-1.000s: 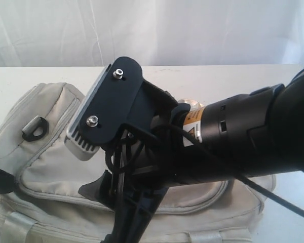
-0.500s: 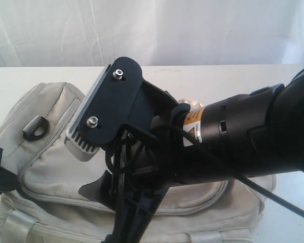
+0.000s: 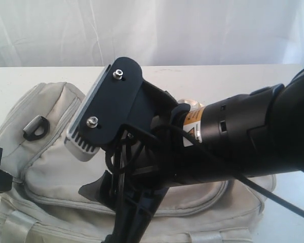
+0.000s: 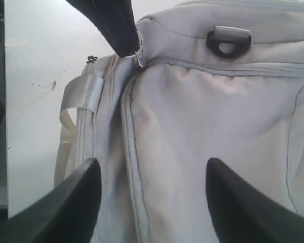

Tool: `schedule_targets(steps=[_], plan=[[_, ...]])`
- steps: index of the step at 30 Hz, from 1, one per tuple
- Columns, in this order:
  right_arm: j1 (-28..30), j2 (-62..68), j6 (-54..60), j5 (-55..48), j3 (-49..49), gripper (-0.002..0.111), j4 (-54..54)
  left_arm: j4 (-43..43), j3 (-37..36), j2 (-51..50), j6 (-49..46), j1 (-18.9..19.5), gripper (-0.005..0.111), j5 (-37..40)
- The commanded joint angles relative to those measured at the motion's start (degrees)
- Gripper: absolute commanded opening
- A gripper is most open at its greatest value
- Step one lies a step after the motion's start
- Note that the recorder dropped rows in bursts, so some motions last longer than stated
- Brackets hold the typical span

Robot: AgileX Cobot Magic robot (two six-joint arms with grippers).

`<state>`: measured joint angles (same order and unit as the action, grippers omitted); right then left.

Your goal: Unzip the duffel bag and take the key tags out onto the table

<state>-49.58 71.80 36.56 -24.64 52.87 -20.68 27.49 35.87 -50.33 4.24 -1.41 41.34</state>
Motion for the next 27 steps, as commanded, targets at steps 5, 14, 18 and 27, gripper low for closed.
schedule_targets(steps=[5, 14, 18, 27], plan=[[-0.2, -0.26, 0.7, 0.26, -0.31, 0.057, 0.03, 1.2, -0.12, 0.7, -0.39, 0.16, 0.0, 0.67], [-0.44, -0.26, 0.83, 0.15, -0.31, 0.057, -0.08, 1.2, 7.3, 1.05, -4.24, 0.16, 0.0, 7.47], [-3.14, -0.05, 4.65, 2.53, -0.31, 0.058, -0.08, 1.2, 10.75, 1.05, -7.7, 0.16, 0.0, 9.92], [-7.98, 7.24, 5.02, 17.49, -0.31, 0.073, -0.08, -1.92, 14.83, 1.05, -13.48, 0.16, 0.0, 11.91]])
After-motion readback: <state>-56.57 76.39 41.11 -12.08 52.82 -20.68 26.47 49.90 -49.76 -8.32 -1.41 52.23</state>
